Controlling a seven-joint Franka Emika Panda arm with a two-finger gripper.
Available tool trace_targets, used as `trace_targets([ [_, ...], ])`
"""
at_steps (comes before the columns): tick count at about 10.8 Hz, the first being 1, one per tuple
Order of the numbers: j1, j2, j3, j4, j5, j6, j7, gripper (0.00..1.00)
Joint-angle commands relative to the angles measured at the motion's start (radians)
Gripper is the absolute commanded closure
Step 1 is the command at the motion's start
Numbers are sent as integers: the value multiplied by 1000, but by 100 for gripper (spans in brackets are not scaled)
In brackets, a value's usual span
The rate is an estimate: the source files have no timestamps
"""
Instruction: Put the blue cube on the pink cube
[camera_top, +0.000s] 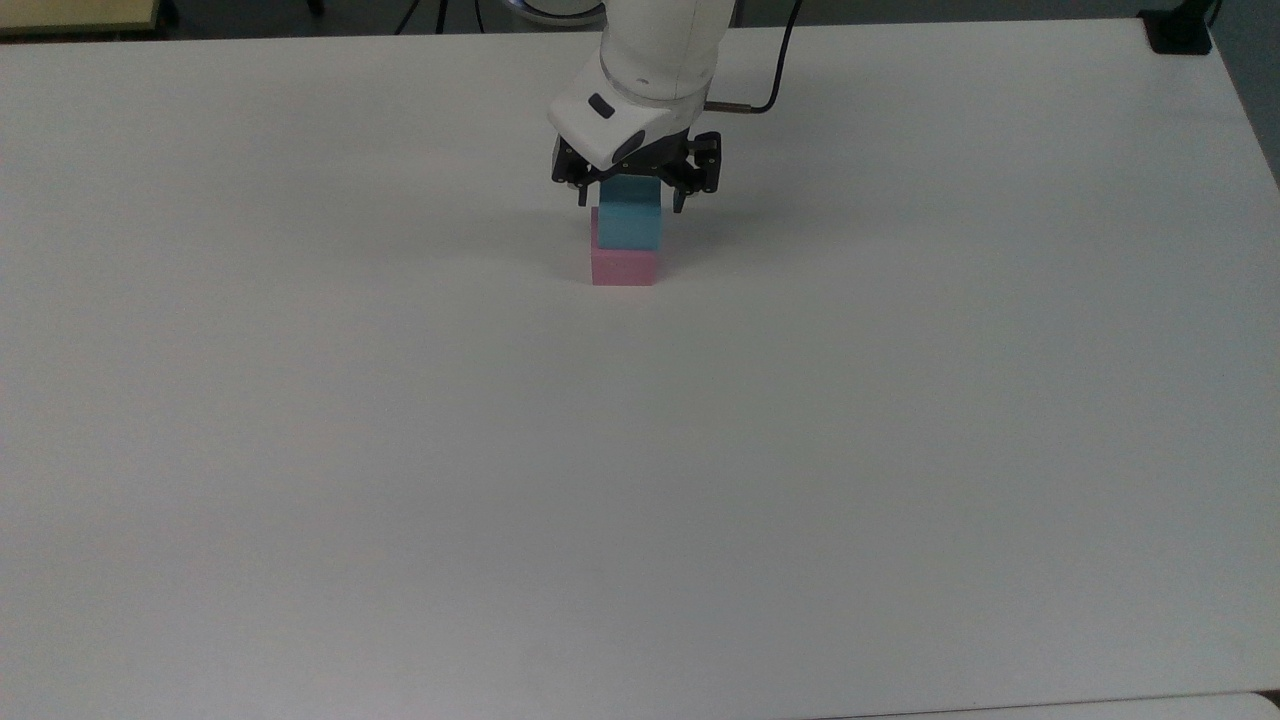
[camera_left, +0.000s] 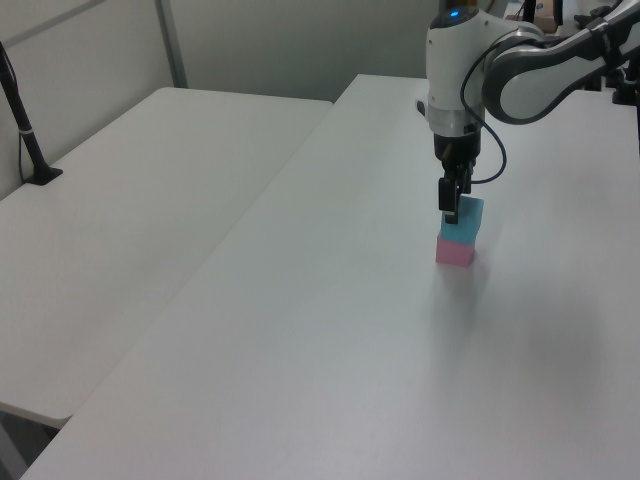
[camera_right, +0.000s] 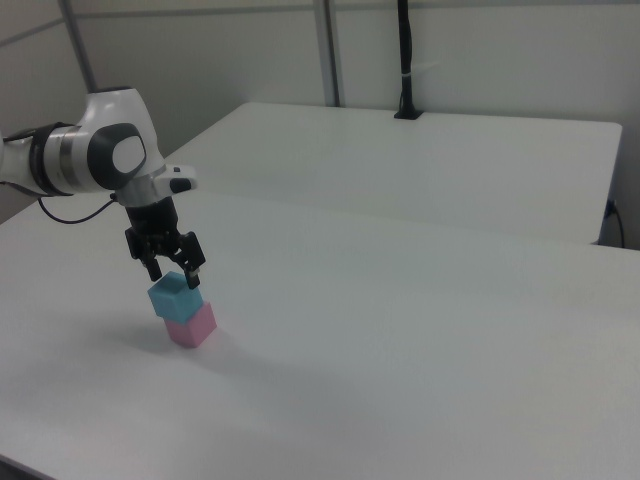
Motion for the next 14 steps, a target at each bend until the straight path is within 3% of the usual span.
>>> trace_targets([
  [1,-4,-56,-3,39,-7,-47,23,0],
  [5,-85,-142,-19,266,-4,-425,14,0],
  [6,-94,-173,-23,283,-5,-463,21,0],
  [9,-139,-250,-45,285,-10,-500,-64,0],
  [12,-191,-248,-68,323,-1,-489,-271,0],
  [14,-203,-251,-114,343,94,-487,-273,0],
])
